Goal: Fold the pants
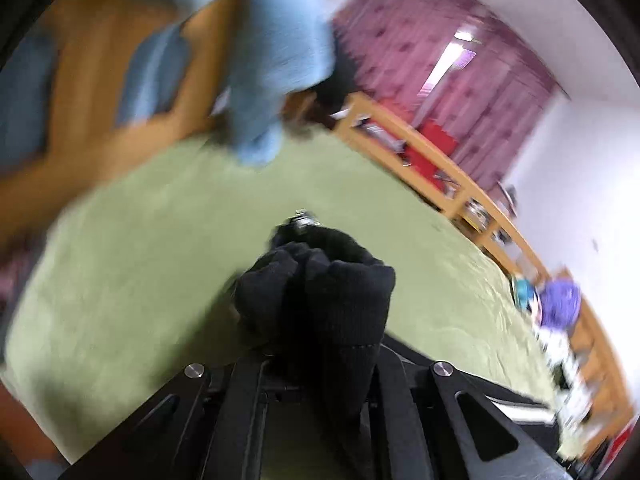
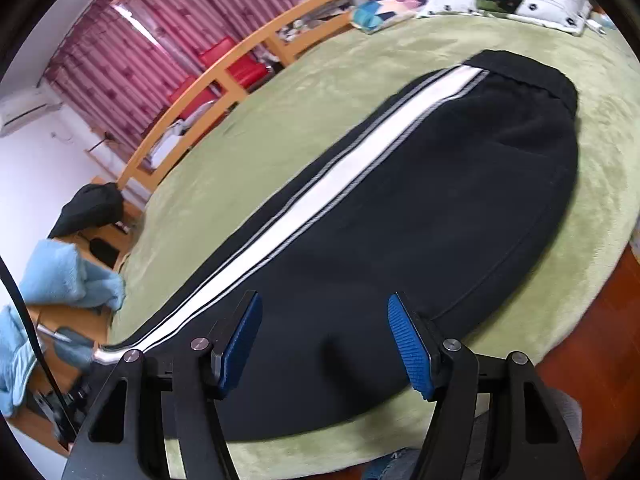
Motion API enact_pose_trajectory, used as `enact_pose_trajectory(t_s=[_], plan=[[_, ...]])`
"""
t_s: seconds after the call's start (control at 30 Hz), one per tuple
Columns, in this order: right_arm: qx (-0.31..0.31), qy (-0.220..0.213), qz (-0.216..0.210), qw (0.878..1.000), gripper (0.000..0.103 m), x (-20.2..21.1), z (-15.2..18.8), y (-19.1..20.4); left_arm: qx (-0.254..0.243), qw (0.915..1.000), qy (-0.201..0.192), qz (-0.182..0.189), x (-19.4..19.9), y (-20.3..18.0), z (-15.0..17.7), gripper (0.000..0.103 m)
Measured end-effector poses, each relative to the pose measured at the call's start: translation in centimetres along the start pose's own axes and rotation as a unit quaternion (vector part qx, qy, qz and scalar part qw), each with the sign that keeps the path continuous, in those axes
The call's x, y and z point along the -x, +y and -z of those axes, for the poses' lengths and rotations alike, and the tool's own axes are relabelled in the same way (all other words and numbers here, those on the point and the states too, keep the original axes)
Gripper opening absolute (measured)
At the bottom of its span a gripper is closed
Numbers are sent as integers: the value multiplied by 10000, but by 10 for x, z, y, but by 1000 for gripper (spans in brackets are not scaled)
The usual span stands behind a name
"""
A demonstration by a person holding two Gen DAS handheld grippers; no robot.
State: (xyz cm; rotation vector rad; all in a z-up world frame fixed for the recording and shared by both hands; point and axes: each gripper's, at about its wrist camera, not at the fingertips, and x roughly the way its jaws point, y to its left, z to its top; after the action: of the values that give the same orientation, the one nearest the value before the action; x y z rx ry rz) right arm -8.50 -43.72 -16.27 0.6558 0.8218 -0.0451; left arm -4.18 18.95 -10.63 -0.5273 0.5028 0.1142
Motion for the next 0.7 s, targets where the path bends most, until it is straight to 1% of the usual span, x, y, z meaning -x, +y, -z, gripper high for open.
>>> enact_pose_trajectory(t_s=[0.03,0.07,0.13,0.2,0.23,0.3,0.33,0.4,0.43,0.5,0.53,0.57,0.6,0.63,0.7], plan=[[32,16,-6,10000,65,-1,0,1,-242,9997,-58,47,5,-18,-4,8],[58,4,-57,10000,65,-2,2,2,-611,9979,-112,156,11,-49,-5,8],[125,-10,-153,9998,65,-4,2,5,-1158,9922,-89,457,19,-102,-4,8],[240,-80,-90,9996,65,-2,4,6,-1755,9812,-27,806,23,-165,6,8],[281,-124,-96,9995,64,0,5,7,-1952,9765,-11,914,26,-189,12,8],[352,-223,-81,9991,64,9,5,4,-2359,9653,162,1111,24,-251,36,8],[355,-271,-82,9990,64,14,5,2,-2427,9623,262,1203,22,-269,46,8],[322,-334,-102,9989,64,26,4,-8,-2511,9521,658,1615,8,-314,81,8],[301,-338,-81,9989,64,30,2,-14,-2526,9465,900,1796,4,-328,99,10],[260,-352,-26,9990,64,37,3,-24,-2417,9328,1527,2192,-13,-344,130,17],[260,-359,38,9990,64,41,4,-31,-2366,9264,1846,2274,-20,-348,144,18],[284,-394,150,9987,64,44,6,-36,-2338,9193,2160,2315,-32,-346,156,22],[319,-423,221,9983,64,46,8,-38,-2316,9144,2384,2309,-37,-343,165,23],[399,-419,268,9980,64,46,11,-39,-2286,9134,2516,2238,-40,-336,171,23],[529,-365,320,9974,64,42,13,-38,-2136,9127,2590,2327,-40,-314,173,35]])
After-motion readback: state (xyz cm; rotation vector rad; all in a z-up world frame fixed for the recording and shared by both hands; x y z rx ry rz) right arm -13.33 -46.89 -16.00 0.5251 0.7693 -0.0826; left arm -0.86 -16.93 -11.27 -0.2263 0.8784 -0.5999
